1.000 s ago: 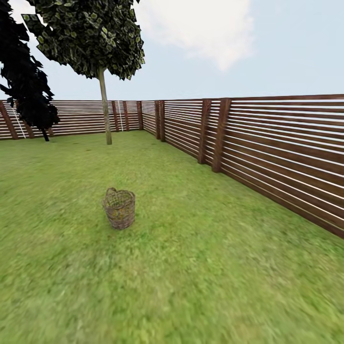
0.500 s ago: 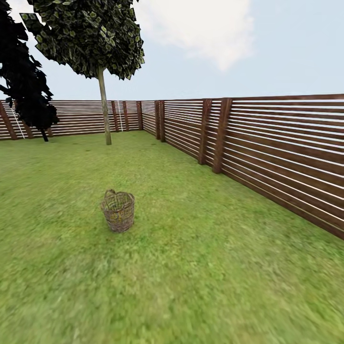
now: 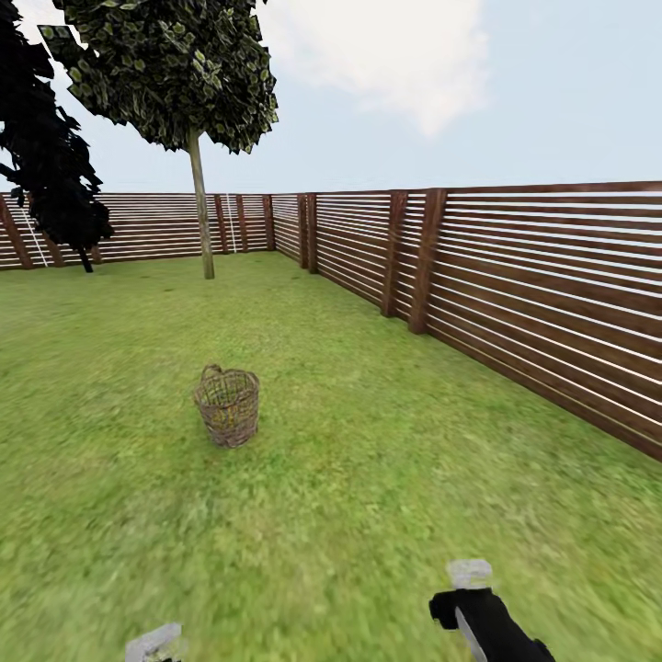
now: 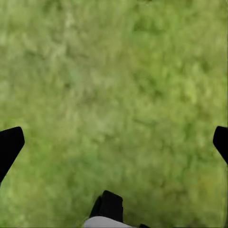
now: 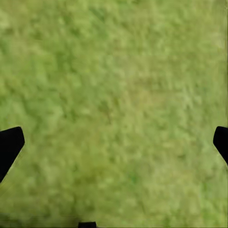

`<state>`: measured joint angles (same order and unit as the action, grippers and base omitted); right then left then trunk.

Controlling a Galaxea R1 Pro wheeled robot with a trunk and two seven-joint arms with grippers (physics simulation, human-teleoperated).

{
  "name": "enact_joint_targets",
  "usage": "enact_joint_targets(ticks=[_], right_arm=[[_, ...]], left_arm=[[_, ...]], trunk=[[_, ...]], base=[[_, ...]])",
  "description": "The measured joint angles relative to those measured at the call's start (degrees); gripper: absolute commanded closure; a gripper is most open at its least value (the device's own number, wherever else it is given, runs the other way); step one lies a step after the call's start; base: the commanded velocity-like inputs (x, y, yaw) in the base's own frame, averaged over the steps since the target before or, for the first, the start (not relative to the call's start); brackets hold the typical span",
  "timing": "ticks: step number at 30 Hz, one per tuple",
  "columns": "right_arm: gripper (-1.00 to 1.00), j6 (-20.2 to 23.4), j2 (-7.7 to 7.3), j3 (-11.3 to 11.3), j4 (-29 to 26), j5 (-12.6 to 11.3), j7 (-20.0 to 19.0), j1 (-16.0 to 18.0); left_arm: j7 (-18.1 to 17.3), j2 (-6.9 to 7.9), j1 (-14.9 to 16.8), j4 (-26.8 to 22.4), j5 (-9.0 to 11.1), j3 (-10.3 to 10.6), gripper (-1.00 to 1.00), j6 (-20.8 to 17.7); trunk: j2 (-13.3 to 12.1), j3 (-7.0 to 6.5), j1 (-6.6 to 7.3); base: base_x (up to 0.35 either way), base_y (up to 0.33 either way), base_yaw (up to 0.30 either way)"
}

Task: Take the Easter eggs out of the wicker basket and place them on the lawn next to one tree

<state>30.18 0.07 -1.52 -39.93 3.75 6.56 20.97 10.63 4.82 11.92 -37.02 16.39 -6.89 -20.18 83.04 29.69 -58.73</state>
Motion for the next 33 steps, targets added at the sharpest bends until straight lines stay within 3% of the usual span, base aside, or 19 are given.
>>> enact_joint_targets(ticks=[1,3,4,6,7,10,13,16,20,21,23,27,33], right_arm=[[-1.0,-0.2,0.31,-0.2,3.8,-0.1,0.1,3.4],[-1.0,-3.9,0.42,-0.2,8.9,-0.3,0.2,6.0],[-1.0,-9.9,0.54,-0.2,12.5,-0.2,1.5,7.7],[-1.0,-13.3,0.68,-0.3,14.1,0.0,5.5,8.6],[-1.0,-14.4,0.77,-0.3,14.4,0.1,7.8,8.9],[-1.0,-14.6,0.55,-1.0,11.2,0.4,9.5,9.1],[-1.0,-11.9,0.4,-5.8,7.8,0.9,10.0,9.2],[-1.0,-6.7,0.7,-7.9,8.0,0.1,10.1,9.1],[-1.0,0.5,0.55,-8.5,8.1,-2.5,8.8,9.1],[-1.0,1.8,0.21,-8.5,8.1,-3.1,6.9,9.1],[-1.0,1.5,-0.06,-8.5,8.2,-3.0,4.8,9.1],[-1.0,1.0,-0.28,-8.6,8.5,-2.9,3.2,9.1],[-1.0,0.8,-0.24,-8.7,8.6,-2.9,3.7,9.2]], left_arm=[[-0.1,1.61,4.4,3.8,1.9,-1.1,-1.0,0.0],[-0.2,2.61,10.1,7.3,3.4,-1.8,-1.0,1.2],[-0.2,2.83,13.4,8.7,3.8,-2.1,-1.0,3.5],[0.0,2.46,15.1,9.5,3.9,-2.0,-1.0,5.3],[0.3,1.6,15.6,10.1,3.7,-1.9,-1.0,6.0],[0.6,0.53,16.0,11.6,3.2,-1.7,-1.0,6.6],[0.6,0.17,16.1,13.5,3.0,-1.7,-1.0,6.7],[0.4,0.12,16.1,13.4,2.8,-1.5,-1.0,6.9],[0.2,0.36,16.1,13.2,2.1,-1.5,-1.0,8.3],[-0.5,0.28,16.1,13.1,1.7,-1.4,-1.0,8.6],[-2.2,0.08,16.1,13.1,1.0,-1.2,-1.0,8.7],[-3.1,-0.81,16.1,13.5,-2.5,2.5,-1.0,10.4],[-3.3,-0.96,16.1,13.2,-3.2,3.2,-1.0,10.4]], trunk=[[0.0,0.01,0.0],[0.0,0.01,0.0],[0.0,0.01,0.0],[0.0,0.02,0.0],[0.0,0.02,0.0],[0.0,0.02,0.0],[0.0,0.02,0.0],[0.0,0.03,0.0],[0.0,0.02,0.0],[0.0,0.02,0.0],[0.0,0.02,0.0],[0.0,0.03,0.0],[0.0,0.02,0.0]], base=[[0.0,0.0,0.0],[0.0,0.0,0.0],[0.0,0.0,0.0],[0.0,0.0,0.0],[0.0,0.0,0.0],[0.0,0.0,0.0],[0.0,0.0,0.0],[0.0,0.0,0.0],[0.0,0.0,0.0],[0.0,0.0,0.0],[0.0,0.0,0.0],[0.0,0.0,0.0],[0.0,0.0,0.0]])
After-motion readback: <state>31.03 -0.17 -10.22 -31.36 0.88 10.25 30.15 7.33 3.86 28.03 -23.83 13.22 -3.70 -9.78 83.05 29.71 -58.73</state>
